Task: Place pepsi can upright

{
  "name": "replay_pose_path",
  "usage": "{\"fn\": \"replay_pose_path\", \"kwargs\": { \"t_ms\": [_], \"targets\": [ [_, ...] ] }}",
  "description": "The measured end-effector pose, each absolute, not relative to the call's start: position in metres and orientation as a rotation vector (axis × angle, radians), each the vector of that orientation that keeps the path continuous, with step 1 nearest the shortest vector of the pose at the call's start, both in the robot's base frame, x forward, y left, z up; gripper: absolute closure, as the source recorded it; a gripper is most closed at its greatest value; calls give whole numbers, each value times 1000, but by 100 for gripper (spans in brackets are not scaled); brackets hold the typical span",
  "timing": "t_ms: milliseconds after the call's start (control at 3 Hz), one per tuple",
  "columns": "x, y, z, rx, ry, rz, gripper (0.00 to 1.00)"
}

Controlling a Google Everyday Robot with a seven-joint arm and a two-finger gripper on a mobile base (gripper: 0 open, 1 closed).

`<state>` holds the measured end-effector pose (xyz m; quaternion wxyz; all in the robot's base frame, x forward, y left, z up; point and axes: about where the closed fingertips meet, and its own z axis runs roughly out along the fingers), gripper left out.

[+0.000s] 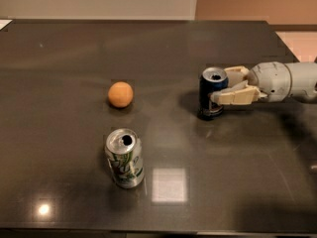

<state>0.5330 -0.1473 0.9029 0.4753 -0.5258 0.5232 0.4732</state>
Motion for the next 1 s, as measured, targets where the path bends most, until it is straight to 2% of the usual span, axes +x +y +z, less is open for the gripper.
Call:
{"fn": "replay_pose_path", "kwargs": {
  "t_ms": [333,667,1000],
  "targets": [
    [535,-149,898,-1289,1269,1166,12],
    [536,-147,899,-1289,1269,1166,0],
    [536,-147,899,-1289,1269,1166,0]
  ]
}}
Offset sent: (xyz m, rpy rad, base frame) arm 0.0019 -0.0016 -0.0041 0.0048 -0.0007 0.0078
